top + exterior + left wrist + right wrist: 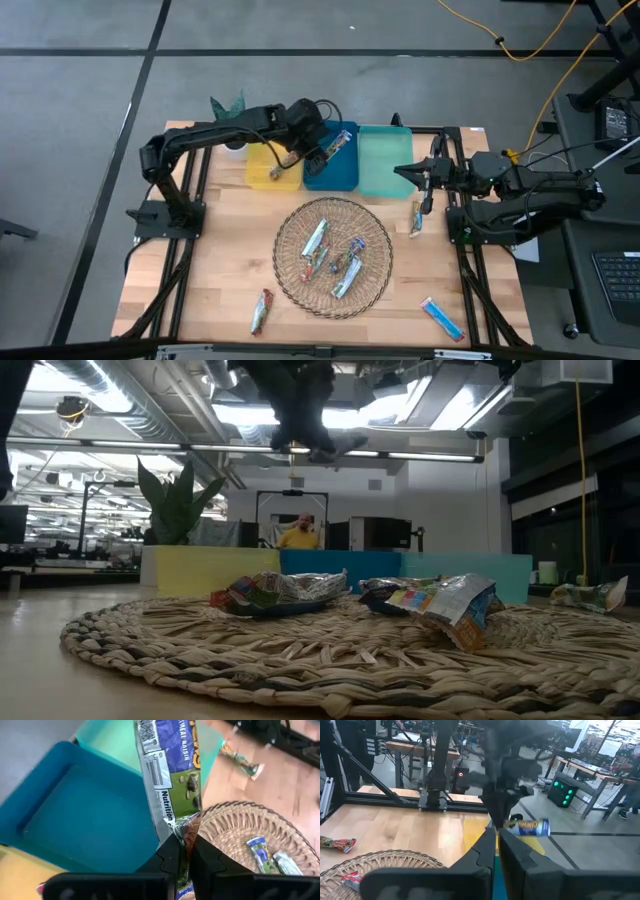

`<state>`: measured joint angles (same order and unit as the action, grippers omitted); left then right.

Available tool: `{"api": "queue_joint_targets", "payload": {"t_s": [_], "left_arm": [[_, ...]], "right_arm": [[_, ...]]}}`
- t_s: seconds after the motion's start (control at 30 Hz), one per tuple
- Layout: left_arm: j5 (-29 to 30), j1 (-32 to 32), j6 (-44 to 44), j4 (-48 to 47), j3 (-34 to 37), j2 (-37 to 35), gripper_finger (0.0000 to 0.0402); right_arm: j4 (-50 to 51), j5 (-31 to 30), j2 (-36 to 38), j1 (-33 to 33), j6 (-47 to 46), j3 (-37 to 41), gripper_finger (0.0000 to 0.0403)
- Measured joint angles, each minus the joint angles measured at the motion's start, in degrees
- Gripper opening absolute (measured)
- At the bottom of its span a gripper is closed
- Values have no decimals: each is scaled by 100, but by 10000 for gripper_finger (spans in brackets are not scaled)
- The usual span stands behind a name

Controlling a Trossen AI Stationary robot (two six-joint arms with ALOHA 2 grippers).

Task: Pick and place Granola Bars by type
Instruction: Put the blue granola bar into the blue bin

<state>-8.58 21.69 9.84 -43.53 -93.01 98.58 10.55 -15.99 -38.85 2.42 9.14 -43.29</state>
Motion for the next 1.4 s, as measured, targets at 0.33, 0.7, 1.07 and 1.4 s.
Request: {"api": "queue_joint_targets", "payload": {"t_s": [0.33,0.7,1.07,1.4], "left_arm": [[-55,229,-298,13,4,528,17],[-323,399,-556,0,7,1178,17],[-457,434,-617,-13,7,1690,17],[-622,429,-753,-28,7,2111,17]], "right_arm": [[2,1,-1,0,11,0,26],[11,-28,-4,0,13,0,26],[138,-90,-4,0,16,0,26],[138,-92,-4,0,16,0,26]]}}
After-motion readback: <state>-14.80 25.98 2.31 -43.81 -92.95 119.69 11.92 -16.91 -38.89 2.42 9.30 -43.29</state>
